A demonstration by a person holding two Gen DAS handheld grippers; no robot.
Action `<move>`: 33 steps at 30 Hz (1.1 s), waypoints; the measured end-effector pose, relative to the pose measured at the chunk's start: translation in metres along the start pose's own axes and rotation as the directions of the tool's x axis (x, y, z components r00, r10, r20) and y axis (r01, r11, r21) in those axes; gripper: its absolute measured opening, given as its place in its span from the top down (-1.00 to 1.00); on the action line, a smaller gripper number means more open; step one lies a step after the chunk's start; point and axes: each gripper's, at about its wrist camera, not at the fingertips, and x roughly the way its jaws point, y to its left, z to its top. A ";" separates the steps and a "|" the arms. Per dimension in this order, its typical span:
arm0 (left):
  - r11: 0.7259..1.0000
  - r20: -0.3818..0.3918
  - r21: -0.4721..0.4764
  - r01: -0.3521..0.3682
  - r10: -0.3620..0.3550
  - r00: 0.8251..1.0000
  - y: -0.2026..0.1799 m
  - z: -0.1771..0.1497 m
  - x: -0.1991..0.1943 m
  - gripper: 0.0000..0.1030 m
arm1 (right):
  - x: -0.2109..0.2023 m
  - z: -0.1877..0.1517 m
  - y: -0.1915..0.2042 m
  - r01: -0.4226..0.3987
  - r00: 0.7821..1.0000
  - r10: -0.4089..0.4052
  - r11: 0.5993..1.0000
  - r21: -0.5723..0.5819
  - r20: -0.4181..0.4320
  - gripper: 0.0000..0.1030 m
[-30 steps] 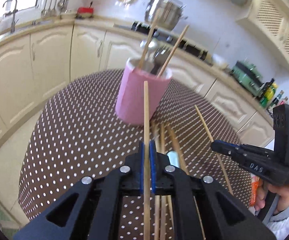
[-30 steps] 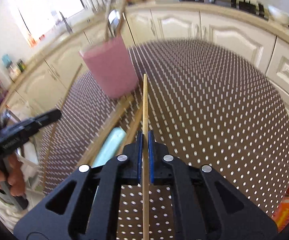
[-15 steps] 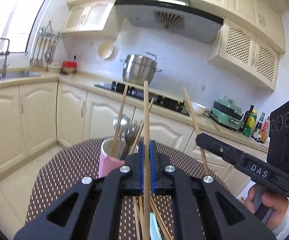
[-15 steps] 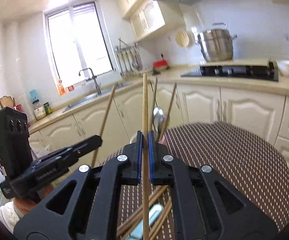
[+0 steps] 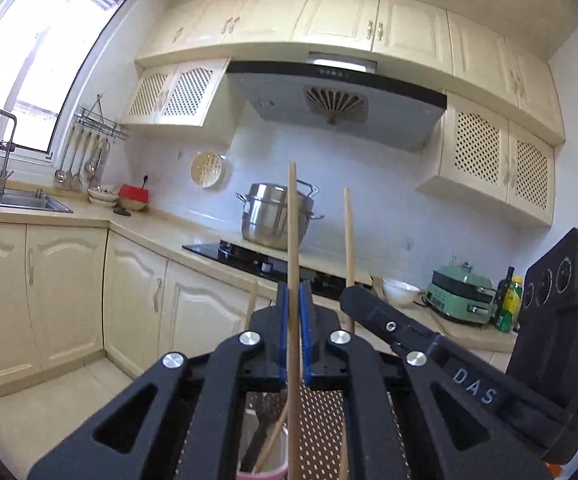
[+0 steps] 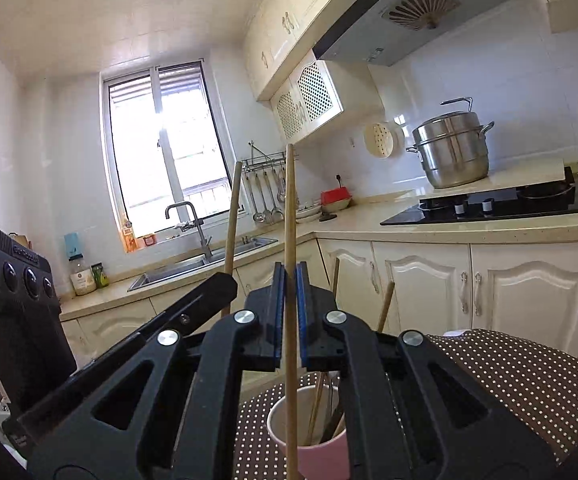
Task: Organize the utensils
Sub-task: 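Lift both chopsticks over the pink cup and drop them in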
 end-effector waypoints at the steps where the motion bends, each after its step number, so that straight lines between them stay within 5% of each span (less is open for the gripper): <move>1: 1.000 0.013 -0.003 0.000 0.000 1.000 0.001 0.001 0.003 0.89 | 0.005 0.001 0.000 -0.001 1.000 0.001 1.000 -0.003 0.010 0.88; 13: 0.998 0.075 -0.025 -0.063 0.065 0.995 0.025 -0.012 0.046 0.89 | 0.036 -0.012 -0.013 0.029 0.998 -0.028 1.000 -0.013 0.054 0.88; 33: 0.993 -0.069 0.042 -0.112 0.115 0.991 0.037 -0.045 0.016 0.87 | 0.013 -0.041 -0.013 0.044 0.999 -0.044 0.999 -0.003 -0.030 0.88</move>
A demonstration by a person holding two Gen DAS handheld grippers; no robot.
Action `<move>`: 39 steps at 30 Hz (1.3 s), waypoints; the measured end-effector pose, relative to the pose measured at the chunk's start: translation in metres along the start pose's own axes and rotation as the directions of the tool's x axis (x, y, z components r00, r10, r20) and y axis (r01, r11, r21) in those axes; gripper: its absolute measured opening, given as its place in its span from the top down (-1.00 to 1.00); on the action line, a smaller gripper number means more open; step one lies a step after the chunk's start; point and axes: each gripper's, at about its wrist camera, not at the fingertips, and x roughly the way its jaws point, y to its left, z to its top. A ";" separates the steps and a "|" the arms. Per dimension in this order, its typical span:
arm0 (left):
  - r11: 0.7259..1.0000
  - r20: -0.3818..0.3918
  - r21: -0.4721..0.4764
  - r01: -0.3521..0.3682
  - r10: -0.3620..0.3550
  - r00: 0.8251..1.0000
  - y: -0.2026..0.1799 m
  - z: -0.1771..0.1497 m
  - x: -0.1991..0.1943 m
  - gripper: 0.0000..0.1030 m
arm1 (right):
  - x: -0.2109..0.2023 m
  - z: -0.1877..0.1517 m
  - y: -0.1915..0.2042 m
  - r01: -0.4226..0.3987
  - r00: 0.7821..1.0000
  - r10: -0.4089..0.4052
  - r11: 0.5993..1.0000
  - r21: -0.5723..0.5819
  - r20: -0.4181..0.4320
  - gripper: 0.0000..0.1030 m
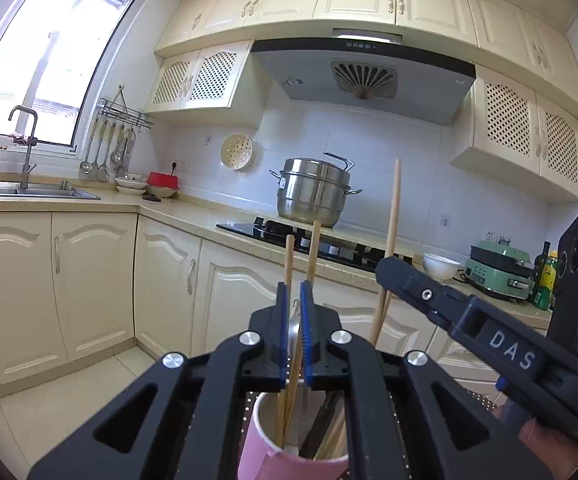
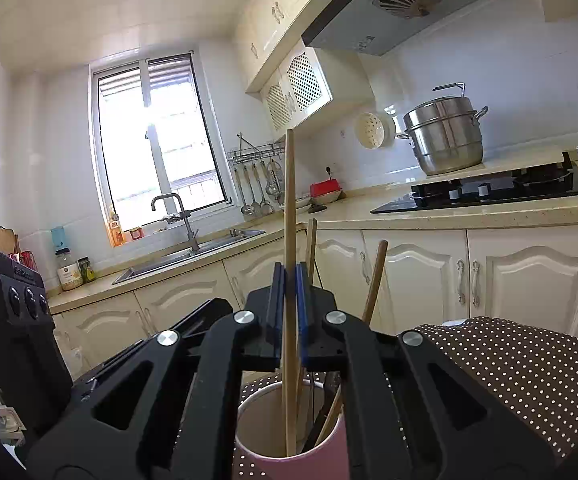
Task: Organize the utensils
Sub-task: 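Lift both chopsticks over the pink cup and drop them in, then move both open grippers back toward the remaining utensils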
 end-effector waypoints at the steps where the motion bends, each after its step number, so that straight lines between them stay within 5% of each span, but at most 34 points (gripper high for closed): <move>1: 1.000 -0.003 0.000 -0.002 0.002 1.000 0.000 0.000 -0.002 0.85 | -0.002 0.000 0.001 0.003 1.000 -0.003 1.000 0.001 -0.003 0.88; 2: 1.000 -0.010 -0.002 -0.008 0.008 1.000 0.001 -0.001 -0.005 0.78 | -0.004 0.000 0.002 0.005 1.000 -0.005 1.000 0.001 -0.005 0.88; 4: 1.000 -0.027 -0.013 -0.022 0.022 0.999 0.003 -0.001 -0.010 0.18 | -0.006 0.000 0.004 0.010 1.000 -0.010 1.000 -0.003 -0.008 0.88; 13: 0.996 -0.089 0.020 -0.084 0.085 0.992 0.003 0.002 -0.029 -0.14 | -0.013 -0.007 0.018 0.021 0.999 -0.023 0.999 -0.026 -0.046 0.88; 26: 0.991 -0.113 0.015 -0.131 0.132 0.985 0.010 0.011 -0.062 -0.23 | -0.016 -0.010 0.035 0.057 0.992 -0.061 0.998 -0.040 -0.109 0.86; 28: 0.992 -0.114 0.014 -0.129 0.130 0.985 0.010 0.013 -0.066 -0.24 | -0.017 -0.011 0.037 0.071 0.990 -0.075 0.997 -0.041 -0.117 0.70; 30: 0.991 -0.114 0.007 -0.132 0.132 0.985 0.010 0.014 -0.072 -0.24 | -0.022 -0.010 0.036 0.105 0.988 -0.107 0.994 -0.026 -0.111 0.15; 31: 0.991 -0.114 0.002 -0.133 0.132 0.985 0.011 0.015 -0.073 -0.24 | -0.024 -0.010 0.034 0.106 0.988 -0.107 0.994 -0.014 -0.111 0.03; 39: 0.992 -0.141 -0.002 -0.124 0.122 0.982 0.003 0.016 -0.089 -0.24 | -0.048 -0.006 0.036 0.123 0.986 -0.124 0.992 -0.010 -0.113 -0.04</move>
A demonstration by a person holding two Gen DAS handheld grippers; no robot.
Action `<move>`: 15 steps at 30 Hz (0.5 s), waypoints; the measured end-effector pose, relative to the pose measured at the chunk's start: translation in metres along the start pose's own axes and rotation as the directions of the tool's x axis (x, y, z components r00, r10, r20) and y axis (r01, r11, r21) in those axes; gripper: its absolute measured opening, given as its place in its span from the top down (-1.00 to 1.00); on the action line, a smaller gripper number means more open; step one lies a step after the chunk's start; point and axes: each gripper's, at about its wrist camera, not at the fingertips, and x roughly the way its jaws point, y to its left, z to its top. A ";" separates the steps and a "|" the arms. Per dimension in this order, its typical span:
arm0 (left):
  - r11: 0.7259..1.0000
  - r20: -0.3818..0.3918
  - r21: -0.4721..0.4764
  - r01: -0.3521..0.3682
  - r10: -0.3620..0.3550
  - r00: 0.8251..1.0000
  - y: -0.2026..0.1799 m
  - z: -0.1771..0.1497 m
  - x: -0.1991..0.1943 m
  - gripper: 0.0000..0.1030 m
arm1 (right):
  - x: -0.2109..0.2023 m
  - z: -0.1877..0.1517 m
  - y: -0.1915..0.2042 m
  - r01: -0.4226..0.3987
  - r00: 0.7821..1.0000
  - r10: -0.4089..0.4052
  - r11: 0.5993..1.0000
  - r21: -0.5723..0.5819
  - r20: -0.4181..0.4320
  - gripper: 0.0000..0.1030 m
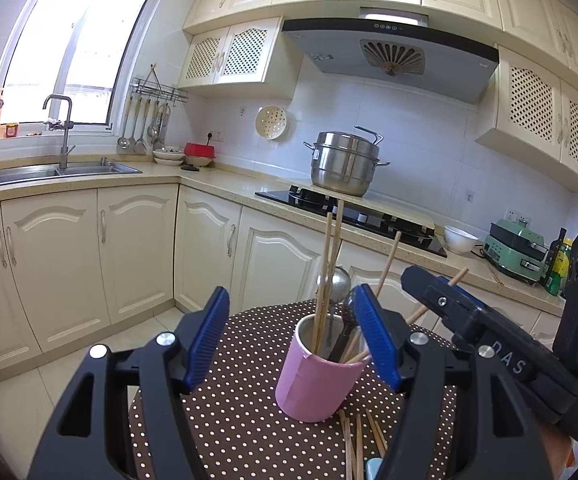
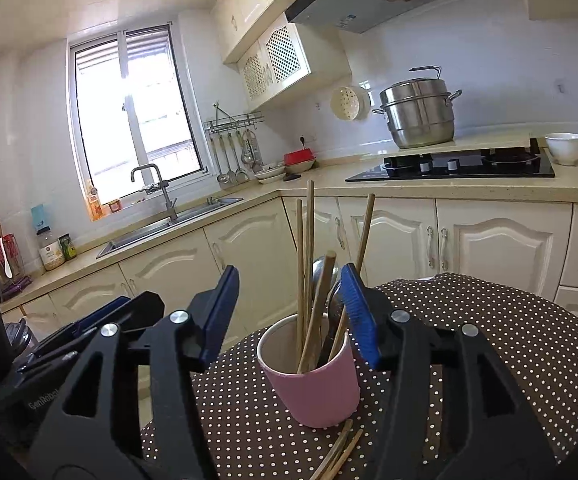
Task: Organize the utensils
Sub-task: 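Move both open grippers back toward the remaining utensils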
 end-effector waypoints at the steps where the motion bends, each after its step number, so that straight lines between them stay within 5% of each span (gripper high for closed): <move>1: 1.000 -0.005 0.006 0.002 -0.002 1.000 -0.002 -0.001 -0.003 -0.25 | -0.005 0.000 -0.001 0.005 1.000 -0.005 1.000 0.000 0.001 -0.05; 5: 1.000 -0.056 0.018 0.011 -0.010 0.998 -0.009 -0.005 -0.008 -0.26 | -0.023 -0.003 -0.007 0.026 1.000 -0.026 1.000 0.006 -0.003 -0.08; 9: 0.999 -0.187 0.034 0.033 -0.026 0.982 -0.018 -0.016 -0.003 -0.26 | -0.039 -0.008 -0.016 0.054 0.998 -0.054 0.998 0.013 -0.026 -0.14; 13: 0.998 -0.313 0.050 0.026 -0.009 0.950 -0.024 -0.037 0.007 -0.26 | -0.052 -0.020 -0.029 0.086 0.994 -0.085 0.996 0.016 -0.071 -0.16; 15: 0.997 -0.395 0.072 0.041 -0.009 0.918 -0.028 -0.052 0.014 -0.26 | -0.056 -0.029 -0.035 0.101 0.989 -0.098 0.995 0.021 -0.108 -0.19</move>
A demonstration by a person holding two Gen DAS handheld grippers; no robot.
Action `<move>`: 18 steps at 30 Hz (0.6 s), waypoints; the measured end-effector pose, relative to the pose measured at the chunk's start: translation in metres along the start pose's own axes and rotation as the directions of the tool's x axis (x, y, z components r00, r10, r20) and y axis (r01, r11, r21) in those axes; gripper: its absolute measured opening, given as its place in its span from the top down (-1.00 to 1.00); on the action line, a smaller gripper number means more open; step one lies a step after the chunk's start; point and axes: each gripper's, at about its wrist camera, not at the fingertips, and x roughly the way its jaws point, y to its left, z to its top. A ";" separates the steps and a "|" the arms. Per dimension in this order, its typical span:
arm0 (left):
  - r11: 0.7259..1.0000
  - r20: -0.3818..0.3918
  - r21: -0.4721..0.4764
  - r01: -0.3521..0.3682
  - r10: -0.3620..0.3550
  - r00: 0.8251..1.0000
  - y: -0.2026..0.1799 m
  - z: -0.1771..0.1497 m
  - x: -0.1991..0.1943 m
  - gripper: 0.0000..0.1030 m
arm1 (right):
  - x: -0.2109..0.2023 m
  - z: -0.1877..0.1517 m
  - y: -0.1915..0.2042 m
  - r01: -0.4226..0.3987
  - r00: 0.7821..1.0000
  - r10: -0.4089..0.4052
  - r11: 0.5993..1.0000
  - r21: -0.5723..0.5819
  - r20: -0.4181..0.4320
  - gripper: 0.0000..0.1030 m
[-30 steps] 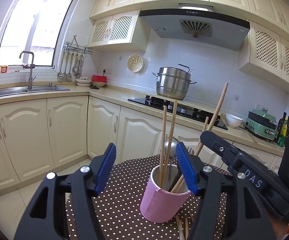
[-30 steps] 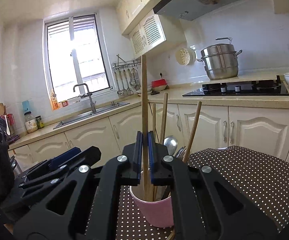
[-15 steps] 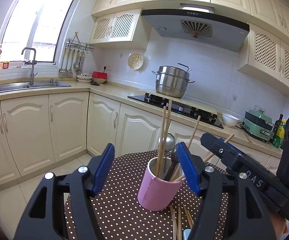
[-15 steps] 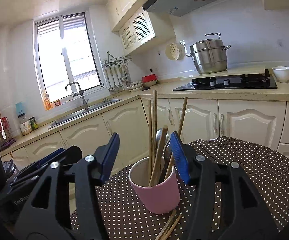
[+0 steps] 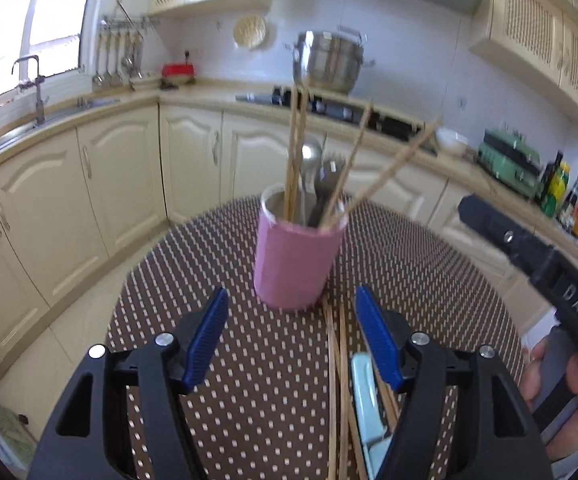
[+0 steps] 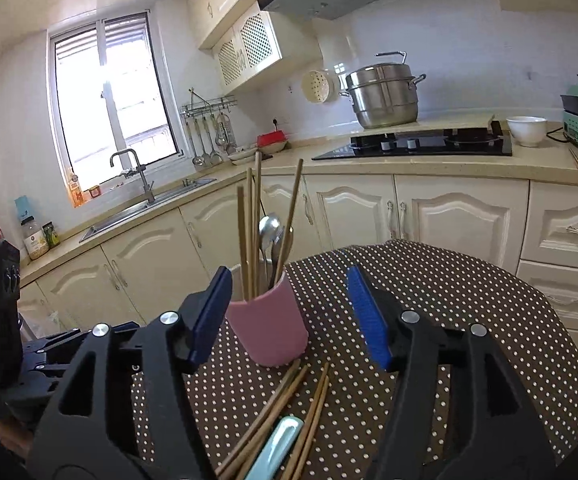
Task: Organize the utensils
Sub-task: 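Move both open grippers back toward the remaining utensils, then grasp a wooden chopstick with the left gripper while the right gripper grasps another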
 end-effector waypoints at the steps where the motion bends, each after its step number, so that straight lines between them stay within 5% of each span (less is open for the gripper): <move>1: 1.000 -0.048 0.011 0.010 -0.009 0.999 -0.002 -0.006 0.007 -0.26 | -0.001 -0.005 -0.003 0.006 1.000 -0.006 1.000 0.001 -0.016 -0.19; 7: 0.996 -0.248 0.082 0.025 -0.003 0.969 -0.010 -0.043 0.044 -0.26 | -0.002 -0.037 -0.021 0.034 0.992 -0.031 0.999 0.020 -0.125 -0.22; 18: 0.984 -0.304 0.178 -0.024 0.079 0.949 -0.021 -0.071 0.066 -0.26 | 0.004 -0.068 -0.036 0.043 0.976 -0.030 0.998 0.053 -0.218 -0.23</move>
